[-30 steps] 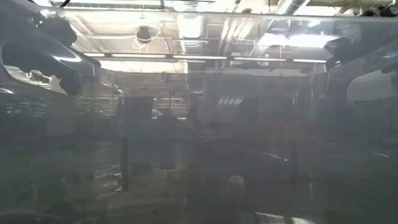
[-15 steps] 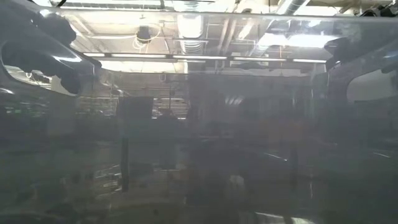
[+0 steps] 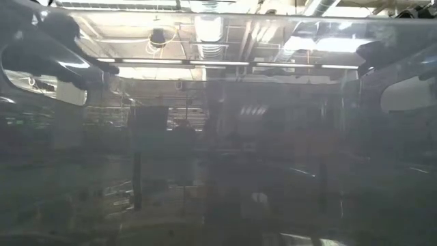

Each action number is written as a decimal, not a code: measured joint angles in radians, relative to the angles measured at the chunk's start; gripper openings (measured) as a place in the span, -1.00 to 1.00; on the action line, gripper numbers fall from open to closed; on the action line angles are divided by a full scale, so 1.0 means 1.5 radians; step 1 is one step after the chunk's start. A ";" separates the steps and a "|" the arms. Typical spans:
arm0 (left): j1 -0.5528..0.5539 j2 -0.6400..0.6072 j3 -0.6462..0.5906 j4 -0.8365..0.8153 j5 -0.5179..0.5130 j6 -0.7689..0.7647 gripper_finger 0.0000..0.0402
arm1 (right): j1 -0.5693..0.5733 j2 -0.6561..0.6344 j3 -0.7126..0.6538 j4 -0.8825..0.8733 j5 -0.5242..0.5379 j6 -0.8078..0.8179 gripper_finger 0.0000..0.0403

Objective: Sort silverware by color (type)
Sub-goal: Put the blue spoon into the orange bin

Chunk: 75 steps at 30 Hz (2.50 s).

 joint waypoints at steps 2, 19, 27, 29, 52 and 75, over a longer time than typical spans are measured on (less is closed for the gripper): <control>0.000 0.000 -0.005 0.066 -0.039 0.045 -1.00 | 0.000 0.000 0.000 0.001 0.000 0.000 -0.87; 0.000 0.000 -0.010 0.089 -0.170 -0.028 -1.00 | 0.000 0.000 0.000 0.092 0.253 0.083 -0.87; 0.000 0.000 -0.010 0.008 -0.116 -0.159 -1.00 | 0.000 0.022 0.000 0.018 0.424 0.239 -0.87; 0.000 0.002 -0.010 -0.006 -0.081 -0.174 -1.00 | 0.000 0.043 0.002 -0.014 0.427 0.273 -0.85; 0.000 0.004 -0.010 -0.007 -0.075 -0.172 -1.00 | -0.103 0.530 0.195 -0.386 0.308 0.314 0.03; 0.000 0.004 -0.010 0.001 -0.248 0.011 -1.00 | -0.086 0.696 0.197 -0.197 0.251 0.261 -0.93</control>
